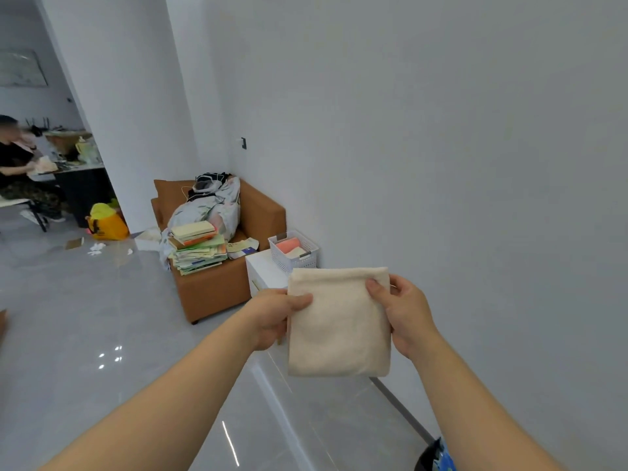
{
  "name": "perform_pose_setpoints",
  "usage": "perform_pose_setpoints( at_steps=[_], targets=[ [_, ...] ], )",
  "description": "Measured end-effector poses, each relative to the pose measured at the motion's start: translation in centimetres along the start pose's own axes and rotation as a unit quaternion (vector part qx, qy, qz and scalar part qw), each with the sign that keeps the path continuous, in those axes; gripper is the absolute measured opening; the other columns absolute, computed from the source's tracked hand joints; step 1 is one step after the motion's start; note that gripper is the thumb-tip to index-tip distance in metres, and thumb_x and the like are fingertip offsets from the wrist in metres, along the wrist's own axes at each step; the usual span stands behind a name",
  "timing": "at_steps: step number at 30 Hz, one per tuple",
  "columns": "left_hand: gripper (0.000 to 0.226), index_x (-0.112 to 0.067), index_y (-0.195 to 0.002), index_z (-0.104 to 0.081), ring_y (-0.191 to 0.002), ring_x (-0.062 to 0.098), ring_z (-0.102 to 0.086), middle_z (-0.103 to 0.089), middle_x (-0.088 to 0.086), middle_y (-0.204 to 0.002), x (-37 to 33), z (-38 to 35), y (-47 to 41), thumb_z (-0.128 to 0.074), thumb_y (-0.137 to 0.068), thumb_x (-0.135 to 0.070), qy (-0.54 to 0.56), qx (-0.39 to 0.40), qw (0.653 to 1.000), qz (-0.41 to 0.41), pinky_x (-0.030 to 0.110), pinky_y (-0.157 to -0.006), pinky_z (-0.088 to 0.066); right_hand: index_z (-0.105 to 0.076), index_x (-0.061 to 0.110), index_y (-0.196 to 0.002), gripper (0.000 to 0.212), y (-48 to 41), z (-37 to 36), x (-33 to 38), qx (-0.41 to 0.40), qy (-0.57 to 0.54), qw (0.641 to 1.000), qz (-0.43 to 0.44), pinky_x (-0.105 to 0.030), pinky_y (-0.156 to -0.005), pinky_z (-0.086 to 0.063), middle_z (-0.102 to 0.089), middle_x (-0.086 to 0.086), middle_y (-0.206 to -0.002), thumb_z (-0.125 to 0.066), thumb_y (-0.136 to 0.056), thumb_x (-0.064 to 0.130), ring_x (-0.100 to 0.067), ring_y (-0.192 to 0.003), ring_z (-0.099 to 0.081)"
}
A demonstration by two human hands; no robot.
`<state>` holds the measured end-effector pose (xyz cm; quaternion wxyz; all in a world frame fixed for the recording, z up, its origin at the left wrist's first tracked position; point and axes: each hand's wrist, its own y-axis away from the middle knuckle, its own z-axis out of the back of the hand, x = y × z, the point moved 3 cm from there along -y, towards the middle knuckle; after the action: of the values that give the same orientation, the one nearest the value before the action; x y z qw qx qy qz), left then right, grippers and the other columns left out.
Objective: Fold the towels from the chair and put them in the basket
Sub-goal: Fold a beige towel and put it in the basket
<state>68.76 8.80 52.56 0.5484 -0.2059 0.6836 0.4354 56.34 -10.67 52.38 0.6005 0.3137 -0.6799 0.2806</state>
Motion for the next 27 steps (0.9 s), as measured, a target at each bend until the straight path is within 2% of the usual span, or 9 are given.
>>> perform_pose_setpoints(
  at_steps=[3,7,11,14,17,22,23,25,27],
  targets=[
    [0.029,-0.022,-0.118,-0.057,-0.103,0.019,-0.064,-0.067,-0.003,-0.112,-3.0,0.7,-6.0,-0.054,-0.100,-0.044,-0.135,-0.091,0.982,-0.096,0.039,-0.086,-0.055,-0.064,0.027,-0.108,0.018,-7.6,-2.7,-0.5,0.001,0.050,0.998,0.027,-0.045,-0.084,-0.058,-0.074,0.001,-0.101,-0.069,-0.093,0.034,-0.022,-0.094,-0.071],
    [0.029,-0.018,-0.107,-0.048,-0.092,0.022,-0.058,-0.062,-0.002,-0.099,-6.3,1.9,-13.4,-0.039,-0.104,-0.046,-0.254,-0.213,0.928,-0.169,0.039,-0.078,-0.045,-0.055,0.033,-0.113,0.022,-16.2,-6.8,-1.8,-0.013,0.115,0.993,0.021,-0.039,-0.086,-0.055,-0.066,0.010,-0.106,-0.055,-0.097,0.047,-0.016,-0.099,-0.065],
    [0.031,-0.016,-0.102,-0.044,-0.092,0.027,-0.058,-0.062,0.007,-0.102,-7.8,5.4,-23.0,-0.035,-0.105,-0.046,-0.289,-0.256,0.917,-0.096,0.039,-0.074,-0.043,-0.067,0.011,-0.112,0.060,-24.7,-11.4,-7.6,-0.002,0.041,0.980,-0.197,-0.047,-0.086,-0.060,-0.075,-0.004,-0.103,-0.068,-0.082,0.064,-0.026,-0.095,-0.072],
    [0.033,-0.012,-0.110,-0.047,-0.094,0.028,-0.053,-0.060,0.012,-0.115,-7.6,8.5,-30.6,-0.037,-0.105,-0.042,-0.272,-0.254,0.927,-0.039,0.037,-0.077,-0.040,-0.068,0.009,-0.112,0.063,-29.6,-14.1,-11.9,0.058,0.011,0.939,-0.340,-0.041,-0.075,-0.062,-0.077,-0.008,-0.100,-0.075,-0.077,0.062,-0.027,-0.089,-0.075],
    [0.047,-0.004,-0.128,-0.049,-0.098,0.027,-0.052,-0.059,0.016,-0.125,-7.7,11.3,-38.4,-0.039,-0.105,-0.043,-0.269,-0.231,0.935,0.012,0.035,-0.080,-0.041,-0.059,0.013,-0.122,0.051,-34.9,-16.9,-15.0,0.075,0.063,0.933,-0.347,-0.028,-0.059,-0.055,-0.072,-0.006,-0.110,-0.059,-0.094,0.055,-0.025,-0.089,-0.072],
    [0.059,-0.004,-0.139,-0.048,-0.112,0.032,-0.060,-0.059,0.013,-0.129,-8.3,15.3,-51.2,-0.063,-0.094,-0.040,-0.177,-0.117,0.968,0.137,0.042,-0.094,-0.053,-0.044,0.006,-0.141,0.061,-46.0,-20.9,-18.9,0.017,0.197,0.934,-0.297,-0.039,-0.100,-0.048,-0.053,-0.010,-0.138,-0.044,-0.101,0.053,-0.030,-0.122,-0.055],
    [0.058,-0.007,-0.138,-0.047,-0.109,0.031,-0.061,-0.060,0.012,-0.126,-8.6,15.9,-53.3,-0.068,-0.092,-0.036,-0.161,-0.087,0.969,0.167,0.041,-0.088,-0.054,-0.044,0.005,-0.140,0.062,-48.0,-21.6,-19.5,0.007,0.203,0.930,-0.306,-0.041,-0.097,-0.051,-0.053,-0.012,-0.137,-0.044,-0.100,0.053,-0.033,-0.120,-0.056],
    [0.054,-0.012,-0.139,-0.044,-0.100,0.028,-0.061,-0.059,0.010,-0.119,-9.6,16.7,-57.6,-0.068,-0.094,-0.027,-0.161,-0.027,0.964,0.208,0.039,-0.075,-0.056,-0.046,0.006,-0.132,0.056,-52.0,-22.6,-20.2,-0.018,0.178,0.926,-0.333,-0.046,-0.068,-0.061,-0.053,-0.015,-0.129,-0.045,-0.100,0.052,-0.039,-0.107,-0.063],
    [0.055,-0.021,-0.147,-0.038,-0.099,0.028,-0.060,-0.055,0.009,-0.123,-10.7,17.3,-62.0,-0.062,-0.097,-0.020,-0.172,0.010,0.959,0.224,0.039,-0.071,-0.057,-0.047,0.007,-0.124,0.047,-55.9,-23.5,-20.6,-0.031,0.165,0.917,-0.362,-0.037,-0.044,-0.055,-0.055,-0.017,-0.124,-0.048,-0.100,0.048,-0.043,-0.093,-0.068]
  ],
)
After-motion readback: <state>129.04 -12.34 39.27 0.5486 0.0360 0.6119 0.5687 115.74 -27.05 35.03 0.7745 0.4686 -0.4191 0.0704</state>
